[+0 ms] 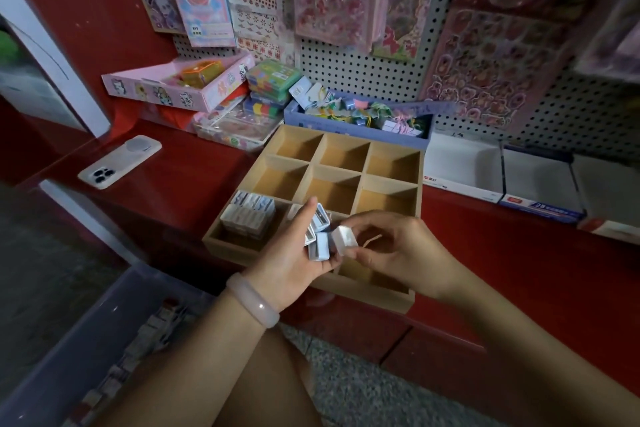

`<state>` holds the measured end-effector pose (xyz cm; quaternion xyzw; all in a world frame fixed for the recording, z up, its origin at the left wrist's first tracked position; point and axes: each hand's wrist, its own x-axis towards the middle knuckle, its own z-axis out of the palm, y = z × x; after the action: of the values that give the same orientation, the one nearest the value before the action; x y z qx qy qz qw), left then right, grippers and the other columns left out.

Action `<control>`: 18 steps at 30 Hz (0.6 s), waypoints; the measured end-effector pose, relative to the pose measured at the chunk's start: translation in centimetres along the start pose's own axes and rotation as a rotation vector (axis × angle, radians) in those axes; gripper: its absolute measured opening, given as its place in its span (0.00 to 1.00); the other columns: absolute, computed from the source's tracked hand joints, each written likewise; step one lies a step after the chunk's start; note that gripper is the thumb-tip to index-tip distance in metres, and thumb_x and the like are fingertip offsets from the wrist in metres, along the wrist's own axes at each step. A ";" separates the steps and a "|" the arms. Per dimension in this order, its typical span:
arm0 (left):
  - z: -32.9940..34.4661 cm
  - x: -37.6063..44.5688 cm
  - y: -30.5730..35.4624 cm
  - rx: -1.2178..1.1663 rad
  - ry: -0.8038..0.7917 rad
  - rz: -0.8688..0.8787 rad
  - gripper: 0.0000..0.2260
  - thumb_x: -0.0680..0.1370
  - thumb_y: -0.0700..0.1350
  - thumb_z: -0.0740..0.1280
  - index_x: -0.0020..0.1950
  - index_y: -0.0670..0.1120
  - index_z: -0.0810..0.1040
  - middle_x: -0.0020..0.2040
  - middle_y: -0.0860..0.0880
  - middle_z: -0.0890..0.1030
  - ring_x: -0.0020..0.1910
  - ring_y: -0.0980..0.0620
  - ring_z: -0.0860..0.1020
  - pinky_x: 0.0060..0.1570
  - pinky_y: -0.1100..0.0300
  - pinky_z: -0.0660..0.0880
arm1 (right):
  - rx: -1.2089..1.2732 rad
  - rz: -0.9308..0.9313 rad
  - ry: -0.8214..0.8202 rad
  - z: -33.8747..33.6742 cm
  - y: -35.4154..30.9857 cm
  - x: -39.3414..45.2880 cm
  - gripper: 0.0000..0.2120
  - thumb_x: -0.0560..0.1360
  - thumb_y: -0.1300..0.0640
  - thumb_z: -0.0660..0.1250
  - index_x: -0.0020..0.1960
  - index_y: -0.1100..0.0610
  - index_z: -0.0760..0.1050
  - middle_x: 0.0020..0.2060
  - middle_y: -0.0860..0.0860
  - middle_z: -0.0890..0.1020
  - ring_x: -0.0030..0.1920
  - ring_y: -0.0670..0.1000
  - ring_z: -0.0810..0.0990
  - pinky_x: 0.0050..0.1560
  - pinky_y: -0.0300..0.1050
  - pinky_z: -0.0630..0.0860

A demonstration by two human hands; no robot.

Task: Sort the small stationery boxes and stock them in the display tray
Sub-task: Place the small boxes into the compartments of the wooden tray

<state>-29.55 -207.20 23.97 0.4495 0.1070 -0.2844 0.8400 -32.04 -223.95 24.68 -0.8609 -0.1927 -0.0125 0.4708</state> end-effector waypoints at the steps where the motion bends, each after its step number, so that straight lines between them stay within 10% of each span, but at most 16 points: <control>1: 0.0 0.0 0.1 -0.012 0.025 0.002 0.16 0.75 0.55 0.63 0.50 0.43 0.75 0.44 0.45 0.80 0.40 0.49 0.78 0.41 0.58 0.77 | -0.039 0.022 0.052 -0.3 0.4 -0.1 0.12 0.70 0.58 0.73 0.53 0.55 0.79 0.45 0.45 0.82 0.46 0.41 0.80 0.45 0.33 0.77; 7: -1.3 -0.2 0.5 -0.084 0.132 0.058 0.13 0.78 0.54 0.62 0.46 0.44 0.73 0.38 0.47 0.72 0.30 0.54 0.68 0.28 0.62 0.72 | -0.624 0.359 -0.039 0.1 3.3 -0.4 0.09 0.77 0.49 0.62 0.51 0.52 0.76 0.42 0.48 0.79 0.41 0.47 0.78 0.43 0.44 0.79; 18: -1.9 -0.7 0.4 -0.036 0.077 0.081 0.15 0.77 0.55 0.60 0.53 0.43 0.73 0.41 0.46 0.73 0.30 0.55 0.69 0.33 0.62 0.70 | -0.912 0.303 -0.058 1.6 3.6 -0.2 0.16 0.75 0.44 0.64 0.58 0.53 0.75 0.57 0.50 0.75 0.58 0.51 0.72 0.58 0.43 0.68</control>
<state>-29.74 -205.23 23.43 0.4489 0.1260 -0.2310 0.8540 -31.24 -224.46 20.91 -0.9979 -0.0531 -0.0030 0.0360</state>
